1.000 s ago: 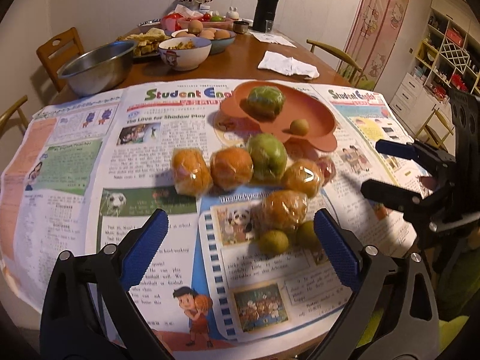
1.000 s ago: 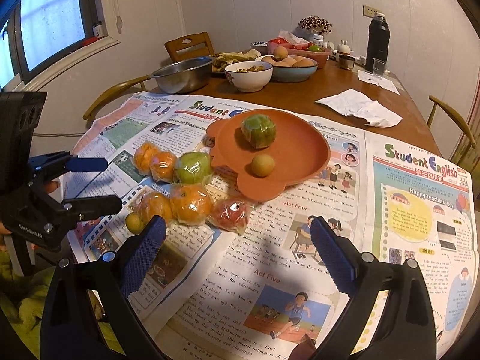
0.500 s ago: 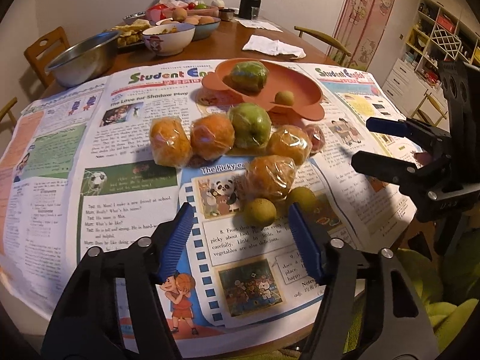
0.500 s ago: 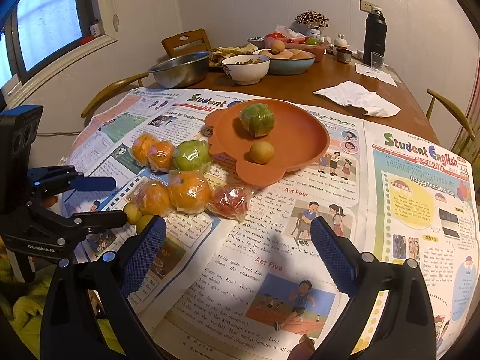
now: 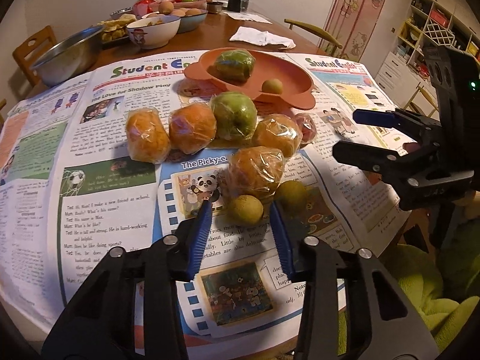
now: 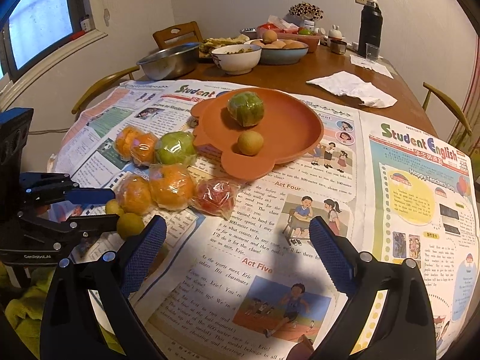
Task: Organize fruits
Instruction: 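Grasp a brown fruit with left tool while right tool grasps the red bagged fruit, then carry the brown fruit and the red bagged fruit over the orange plate with both tools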
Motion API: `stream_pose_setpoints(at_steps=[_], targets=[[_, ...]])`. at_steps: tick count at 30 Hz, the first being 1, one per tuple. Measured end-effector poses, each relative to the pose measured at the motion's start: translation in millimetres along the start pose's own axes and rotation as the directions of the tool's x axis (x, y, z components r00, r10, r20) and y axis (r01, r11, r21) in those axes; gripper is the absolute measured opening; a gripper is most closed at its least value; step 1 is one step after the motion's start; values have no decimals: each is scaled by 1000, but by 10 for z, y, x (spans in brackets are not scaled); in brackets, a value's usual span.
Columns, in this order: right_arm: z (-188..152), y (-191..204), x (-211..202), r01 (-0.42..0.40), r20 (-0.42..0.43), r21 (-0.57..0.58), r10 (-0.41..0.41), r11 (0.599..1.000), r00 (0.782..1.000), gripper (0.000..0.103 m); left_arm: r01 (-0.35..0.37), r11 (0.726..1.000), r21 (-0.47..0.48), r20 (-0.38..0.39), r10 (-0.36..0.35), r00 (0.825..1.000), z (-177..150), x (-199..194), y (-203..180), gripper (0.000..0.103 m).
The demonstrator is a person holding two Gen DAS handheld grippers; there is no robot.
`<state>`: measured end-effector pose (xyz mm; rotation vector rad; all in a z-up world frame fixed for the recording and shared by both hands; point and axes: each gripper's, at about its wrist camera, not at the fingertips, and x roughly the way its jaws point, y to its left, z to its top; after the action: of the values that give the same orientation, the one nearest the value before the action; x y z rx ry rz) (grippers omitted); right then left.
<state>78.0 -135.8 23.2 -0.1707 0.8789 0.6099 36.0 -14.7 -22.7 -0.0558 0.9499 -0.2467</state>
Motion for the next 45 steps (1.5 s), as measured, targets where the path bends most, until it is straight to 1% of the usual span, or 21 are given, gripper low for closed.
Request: stream_pose_setpoints(at_steps=[1, 2, 3, 5, 7, 9, 11, 13, 17, 19, 20, 23, 30, 37, 41, 45], targets=[[7, -2, 17, 2, -3, -4, -2, 1000, 1000, 90, 0, 1000, 1, 1, 0, 1000, 7, 5, 0, 29], [11, -3, 30, 2, -6, -8, -2, 1000, 1000, 82, 0, 1000, 2, 1, 0, 1000, 15, 11, -2, 27], [21, -10, 63, 4, -17, -8, -4, 1000, 1000, 79, 3, 1000, 6, 1, -3, 1000, 20, 20, -9, 26], [28, -14, 98, 2, -22, -8, -2, 1000, 1000, 77, 0, 1000, 8, 2, 0, 1000, 27, 26, -13, 25], [39, -6, 124, -11, -25, -9, 11, 1000, 1000, 72, -2, 1000, 13, 3, 2, 1000, 27, 28, -16, 23], [57, 2, 154, -22, -28, -8, 22, 1000, 999, 69, 0, 1000, 11, 4, 0, 1000, 25, 24, -7, 22], [72, 12, 181, -26, -33, -9, 25, 1000, 999, 65, -1, 1000, 11, 3, 1, 1000, 23, 20, 0, 18], [93, 21, 203, -42, -35, -7, 42, 999, 999, 60, 2, 1000, 9, 3, -2, 1000, 17, 15, 10, 18], [124, 48, 238, -61, -41, -7, 61, 998, 997, 55, 0, 1000, 3, 5, 0, 1000, 8, 8, 21, 18], [142, 54, 251, -72, -41, -4, 72, 997, 997, 50, 1, 1000, 0, 5, -1, 1000, 4, 4, 31, 18], [152, 54, 259, -80, -43, -3, 79, 997, 996, 49, 1, 1000, 0, 5, -1, 1000, 1, 1, 33, 18], [172, 64, 283, -94, -47, -13, 93, 996, 995, 41, 2, 1000, -6, 5, -2, 1000, 2, -1, 49, 18], [167, 72, 295, -115, -39, -19, 114, 993, 993, 36, 1, 1000, -12, 6, -1, 1000, 1, -12, 66, 18], [97, 3, 217, -112, -20, 6, 112, 994, 994, 35, -2, 1000, -24, 19, 3, 1000, 11, -46, 101, 18], [62, -49, 99, -110, 7, 24, 110, 994, 994, 35, -3, 1000, -28, 28, 4, 1000, 34, -77, 112, 18], [73, -84, -78, -101, 53, 23, 99, 995, 994, 35, -7, 1000, -29, 38, 8, 999, 63, -105, 118, 18]])
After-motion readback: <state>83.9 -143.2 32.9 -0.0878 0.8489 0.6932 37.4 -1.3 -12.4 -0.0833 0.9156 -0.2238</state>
